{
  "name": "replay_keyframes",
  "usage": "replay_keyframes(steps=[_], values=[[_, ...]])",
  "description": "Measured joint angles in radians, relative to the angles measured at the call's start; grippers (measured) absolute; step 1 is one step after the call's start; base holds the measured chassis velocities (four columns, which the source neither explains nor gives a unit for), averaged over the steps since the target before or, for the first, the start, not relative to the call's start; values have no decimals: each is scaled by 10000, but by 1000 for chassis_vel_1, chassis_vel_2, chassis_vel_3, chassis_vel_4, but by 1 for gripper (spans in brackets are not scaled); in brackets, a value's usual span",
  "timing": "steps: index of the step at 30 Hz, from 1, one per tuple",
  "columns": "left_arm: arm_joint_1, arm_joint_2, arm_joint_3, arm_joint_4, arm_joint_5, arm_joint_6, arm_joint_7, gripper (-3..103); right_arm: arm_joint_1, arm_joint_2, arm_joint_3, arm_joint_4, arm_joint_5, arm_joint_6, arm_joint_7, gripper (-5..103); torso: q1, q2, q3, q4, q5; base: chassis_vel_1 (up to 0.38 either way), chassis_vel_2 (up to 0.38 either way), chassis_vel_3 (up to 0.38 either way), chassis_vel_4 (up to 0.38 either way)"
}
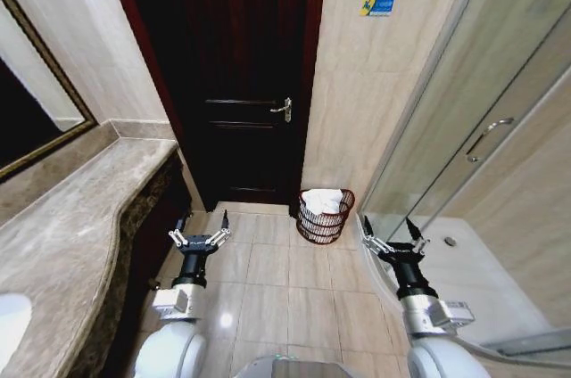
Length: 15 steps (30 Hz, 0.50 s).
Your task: Discard the used towel into the hamper.
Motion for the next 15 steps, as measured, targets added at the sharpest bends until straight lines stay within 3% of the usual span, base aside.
replay_keyframes(steps=[15], values=[[4, 28, 211, -91, 154, 37, -29, 100, -34, 2, 142, 124, 53, -17, -1, 100, 2, -1, 1, 0, 1, 116, -121, -117, 124]])
